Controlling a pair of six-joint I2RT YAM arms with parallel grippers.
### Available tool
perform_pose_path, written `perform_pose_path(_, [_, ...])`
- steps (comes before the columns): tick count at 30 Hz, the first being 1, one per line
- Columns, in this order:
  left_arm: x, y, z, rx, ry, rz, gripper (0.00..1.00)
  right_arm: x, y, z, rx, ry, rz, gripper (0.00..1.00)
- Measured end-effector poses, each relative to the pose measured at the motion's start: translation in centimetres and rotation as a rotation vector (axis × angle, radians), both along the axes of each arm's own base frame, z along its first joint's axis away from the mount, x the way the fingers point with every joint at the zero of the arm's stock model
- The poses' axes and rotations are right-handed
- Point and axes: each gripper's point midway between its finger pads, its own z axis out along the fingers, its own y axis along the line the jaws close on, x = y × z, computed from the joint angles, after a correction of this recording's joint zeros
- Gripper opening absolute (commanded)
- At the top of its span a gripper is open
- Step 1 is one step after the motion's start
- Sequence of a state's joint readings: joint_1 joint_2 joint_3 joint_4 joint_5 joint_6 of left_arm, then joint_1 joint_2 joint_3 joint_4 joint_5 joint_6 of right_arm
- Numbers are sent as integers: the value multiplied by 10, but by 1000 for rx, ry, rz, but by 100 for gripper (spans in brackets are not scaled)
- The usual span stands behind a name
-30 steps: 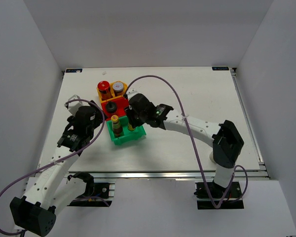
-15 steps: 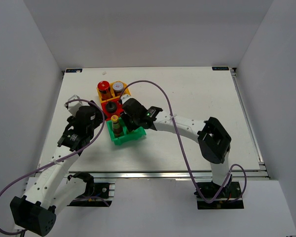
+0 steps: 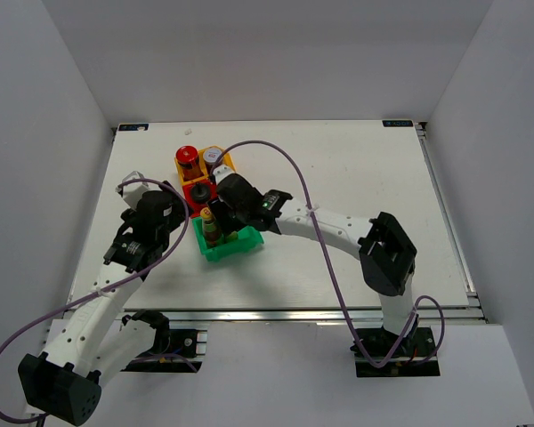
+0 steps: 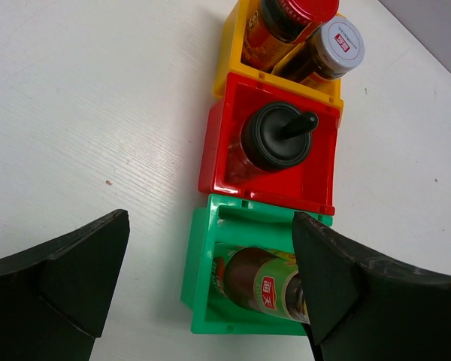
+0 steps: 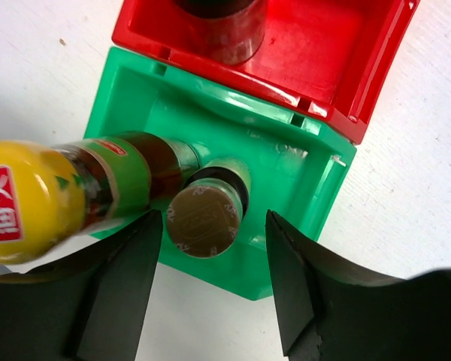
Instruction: Organize the condiment bottles
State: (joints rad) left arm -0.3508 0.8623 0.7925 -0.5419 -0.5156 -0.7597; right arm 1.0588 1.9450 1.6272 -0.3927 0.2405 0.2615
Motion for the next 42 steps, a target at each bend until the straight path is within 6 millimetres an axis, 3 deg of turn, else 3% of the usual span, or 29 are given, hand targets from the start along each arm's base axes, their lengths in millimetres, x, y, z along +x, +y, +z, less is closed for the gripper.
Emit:
perform_pose_path(9, [0, 0, 0, 0, 0, 0, 98, 2, -1, 12, -5, -31, -20, 71])
perform_pose_path(11, [0, 0, 0, 0, 0, 0, 98, 2, -5, 20, -5, -43, -31, 77])
perform_pose_path(15, [0, 0, 0, 0, 1, 0, 98, 1, -23, 55, 25, -93, -67, 86])
perform_pose_path(19, [0, 0, -1, 0, 3, -1, 98, -8, -58, 101, 83, -157, -104, 89])
perform_pose_path(22, [-1, 0, -1, 1, 5, -1, 98, -17, -101, 118, 110, -177, -178, 89])
perform_pose_path(24, [-1, 0, -1, 1, 6, -1, 98, -16, -141, 113, 108, -152, -273, 89])
perform_pose_path(28, [-1, 0, -1, 1, 4, -1, 98, -5, -261, 78, 43, -77, -607, 89])
perform_pose_path(30, [-1, 0, 0, 0, 2, -2, 98, -15, -321, 61, -4, -51, -790, 90])
perform_pose_path(32, [0, 0, -1, 1, 3, -2, 98, -35, -363, 54, -14, -33, -920, 89])
perform_pose_path(36, [1, -1, -3, 9, 14, -7, 98, -63, -414, 54, 17, -21, -1131, 89])
perform_pose_path(42, [3, -3, -9, 23, 36, -20, 98, -81, -452, 18, -79, 93, -1332, 89])
